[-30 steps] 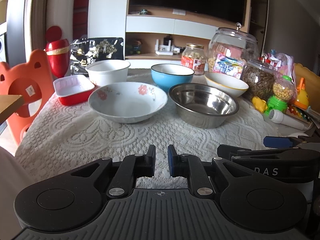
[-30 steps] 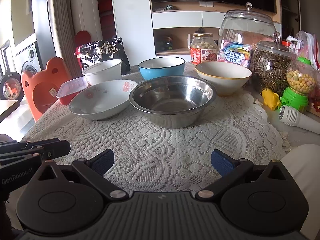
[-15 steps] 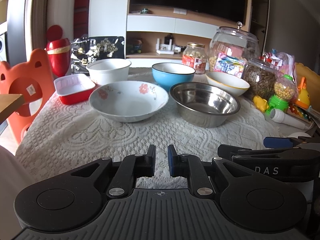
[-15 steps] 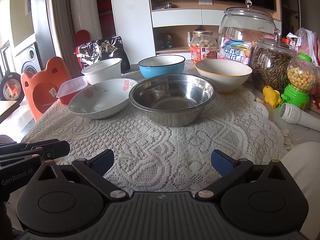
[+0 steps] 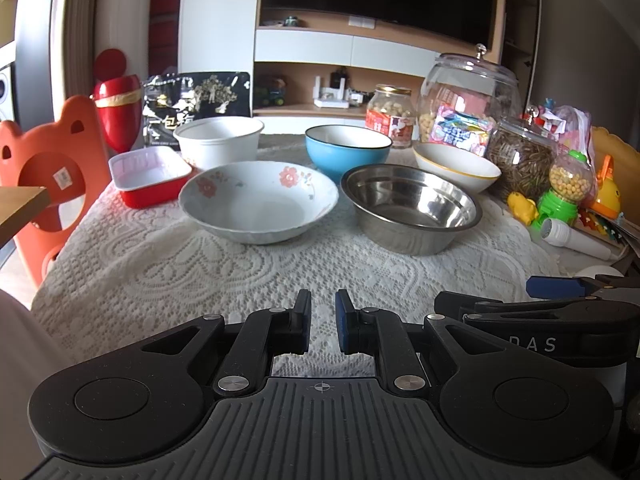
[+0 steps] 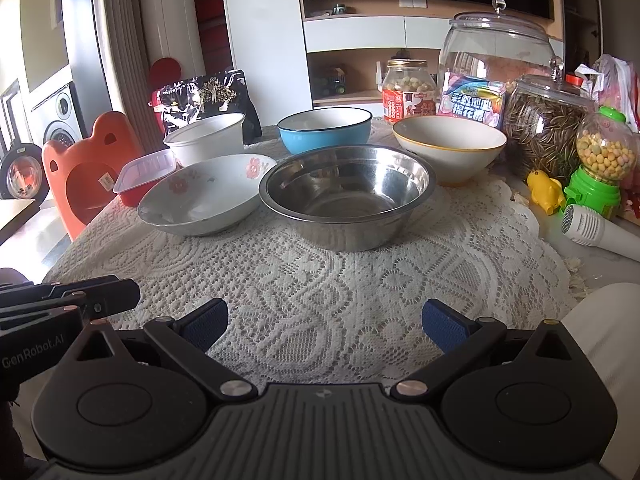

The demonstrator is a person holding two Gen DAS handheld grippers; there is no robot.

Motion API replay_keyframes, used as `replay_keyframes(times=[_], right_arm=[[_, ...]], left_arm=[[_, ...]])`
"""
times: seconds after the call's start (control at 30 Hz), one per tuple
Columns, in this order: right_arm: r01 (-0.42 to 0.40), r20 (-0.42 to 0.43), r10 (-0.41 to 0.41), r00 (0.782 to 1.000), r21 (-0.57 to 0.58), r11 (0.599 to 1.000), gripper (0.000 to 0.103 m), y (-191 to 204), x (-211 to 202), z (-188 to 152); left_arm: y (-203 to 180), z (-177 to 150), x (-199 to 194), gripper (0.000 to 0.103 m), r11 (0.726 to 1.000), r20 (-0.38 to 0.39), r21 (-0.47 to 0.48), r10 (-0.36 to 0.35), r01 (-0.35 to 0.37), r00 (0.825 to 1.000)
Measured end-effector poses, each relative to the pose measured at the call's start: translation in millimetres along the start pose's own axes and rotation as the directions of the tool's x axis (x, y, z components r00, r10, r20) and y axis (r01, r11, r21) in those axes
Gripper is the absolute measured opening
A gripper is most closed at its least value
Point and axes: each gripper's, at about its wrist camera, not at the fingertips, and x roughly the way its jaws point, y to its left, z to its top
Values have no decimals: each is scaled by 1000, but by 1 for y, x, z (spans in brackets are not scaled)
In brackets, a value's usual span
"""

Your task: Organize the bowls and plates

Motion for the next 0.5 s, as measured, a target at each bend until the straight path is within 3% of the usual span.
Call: replay_keyframes(times=[0.5], right_arm=[[-9, -12, 9, 1000, 22, 1000, 103, -3, 3, 0]], left_arm=[[-1, -1, 1, 15, 1000, -12, -2, 17, -17, 1000]])
